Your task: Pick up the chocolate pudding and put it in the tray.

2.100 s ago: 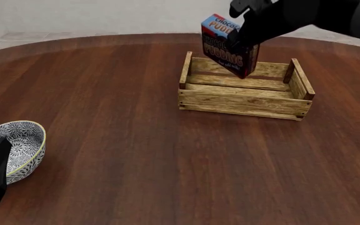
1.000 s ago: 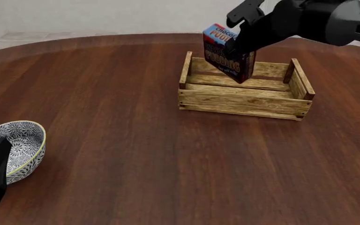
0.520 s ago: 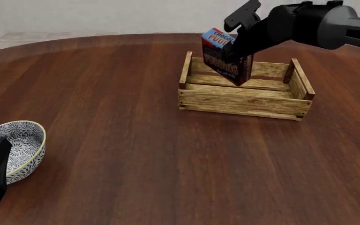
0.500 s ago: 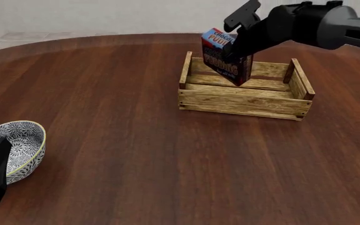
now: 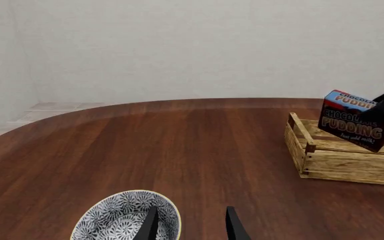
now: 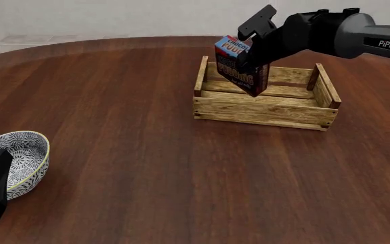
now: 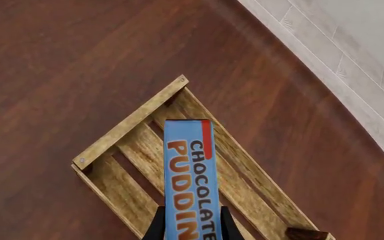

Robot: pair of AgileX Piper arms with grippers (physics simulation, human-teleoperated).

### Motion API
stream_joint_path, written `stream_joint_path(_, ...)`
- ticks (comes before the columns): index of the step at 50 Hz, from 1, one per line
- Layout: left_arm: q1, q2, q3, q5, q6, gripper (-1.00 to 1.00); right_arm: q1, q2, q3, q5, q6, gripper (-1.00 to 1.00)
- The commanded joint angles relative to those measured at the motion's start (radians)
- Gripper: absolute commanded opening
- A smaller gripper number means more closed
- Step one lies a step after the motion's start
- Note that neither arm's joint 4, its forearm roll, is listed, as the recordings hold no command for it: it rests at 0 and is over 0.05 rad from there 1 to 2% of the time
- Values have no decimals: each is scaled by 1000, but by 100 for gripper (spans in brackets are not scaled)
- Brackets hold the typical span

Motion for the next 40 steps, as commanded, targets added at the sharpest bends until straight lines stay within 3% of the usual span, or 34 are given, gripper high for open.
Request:
stream_joint_path(1, 0, 0, 0, 0, 0, 100, -1, 18, -10, -10, 23, -100)
stream_joint_path(40, 0, 0, 0, 0, 0, 100, 10, 47, 10, -56, 25, -100)
